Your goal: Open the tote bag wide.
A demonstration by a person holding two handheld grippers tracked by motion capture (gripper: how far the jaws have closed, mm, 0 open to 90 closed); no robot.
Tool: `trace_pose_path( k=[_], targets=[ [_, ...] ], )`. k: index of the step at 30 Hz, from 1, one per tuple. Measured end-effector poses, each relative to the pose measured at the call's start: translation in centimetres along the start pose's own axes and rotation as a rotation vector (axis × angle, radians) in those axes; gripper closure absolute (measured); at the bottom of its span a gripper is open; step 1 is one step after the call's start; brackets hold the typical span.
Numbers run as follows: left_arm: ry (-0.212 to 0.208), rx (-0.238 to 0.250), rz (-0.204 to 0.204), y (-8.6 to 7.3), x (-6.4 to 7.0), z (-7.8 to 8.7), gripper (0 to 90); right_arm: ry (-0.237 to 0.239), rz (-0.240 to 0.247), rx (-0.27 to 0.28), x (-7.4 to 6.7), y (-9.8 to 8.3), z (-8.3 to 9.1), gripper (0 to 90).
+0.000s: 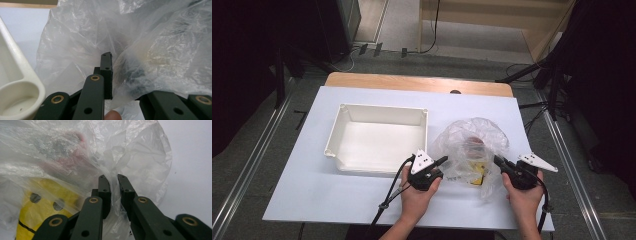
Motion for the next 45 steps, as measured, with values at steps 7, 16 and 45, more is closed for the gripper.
trace_pose_path(
  k=[7,16,45],
  targets=[
    [0.028,-0.045,-0.01,-0.1,0.1,-0.5,79.9,0.013,0.068,0.172,-1.1,2.1,1.8,86.6],
    [0.096,-0.128,-0.036,-0.2,0.3,-1.0,89.6,0.01,0.108,0.093,-1.7,6.7,-2.6,86.6],
    [0.042,-0.146,-0.043,-0.2,0.4,-1.3,75.7,0.097,0.149,0.087,-4.7,1.8,3.4,62.8]
  ],
)
Point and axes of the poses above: each handheld gripper's, and its own axes: z roughly backward along the jaws, y roughly out of its top, x roughly to its right, the point moved 2 cm from there along -z, roughly forward along the jaws, and after that the axes turned 8 degrees about -z, right-handed, at the moved point
